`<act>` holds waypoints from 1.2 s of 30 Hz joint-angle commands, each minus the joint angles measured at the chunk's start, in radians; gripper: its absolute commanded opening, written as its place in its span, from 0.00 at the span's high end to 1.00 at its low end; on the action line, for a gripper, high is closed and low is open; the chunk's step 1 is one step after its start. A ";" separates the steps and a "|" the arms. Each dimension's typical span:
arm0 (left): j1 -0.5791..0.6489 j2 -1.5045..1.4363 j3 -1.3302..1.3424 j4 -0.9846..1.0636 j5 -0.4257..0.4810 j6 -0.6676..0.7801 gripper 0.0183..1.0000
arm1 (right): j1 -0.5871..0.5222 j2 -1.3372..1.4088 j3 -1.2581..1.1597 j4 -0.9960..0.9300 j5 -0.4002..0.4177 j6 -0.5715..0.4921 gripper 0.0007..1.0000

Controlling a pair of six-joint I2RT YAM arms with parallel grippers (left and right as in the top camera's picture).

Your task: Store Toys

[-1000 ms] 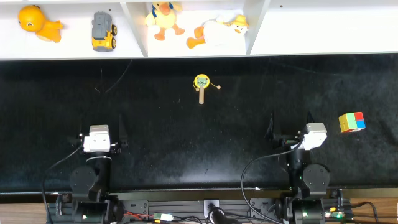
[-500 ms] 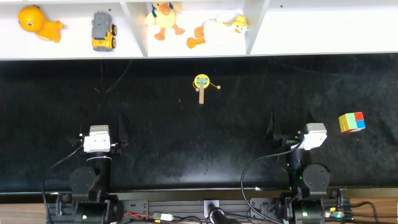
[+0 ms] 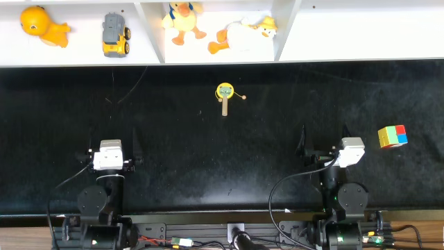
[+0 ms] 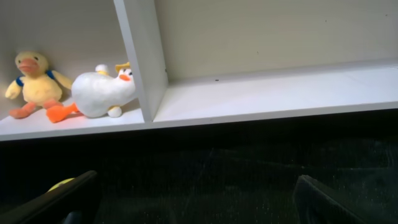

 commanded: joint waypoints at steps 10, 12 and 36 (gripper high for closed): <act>-0.002 -0.010 -0.001 -0.002 -0.008 0.019 0.00 | -0.002 -0.009 -0.010 0.005 -0.001 0.008 0.00; -0.002 -0.010 -0.001 -0.002 -0.008 0.018 0.00 | -0.001 -0.009 -0.010 0.005 0.002 0.006 0.01; -0.002 -0.010 -0.001 -0.002 -0.008 0.019 0.00 | 0.249 0.365 0.207 0.044 0.394 -0.099 0.01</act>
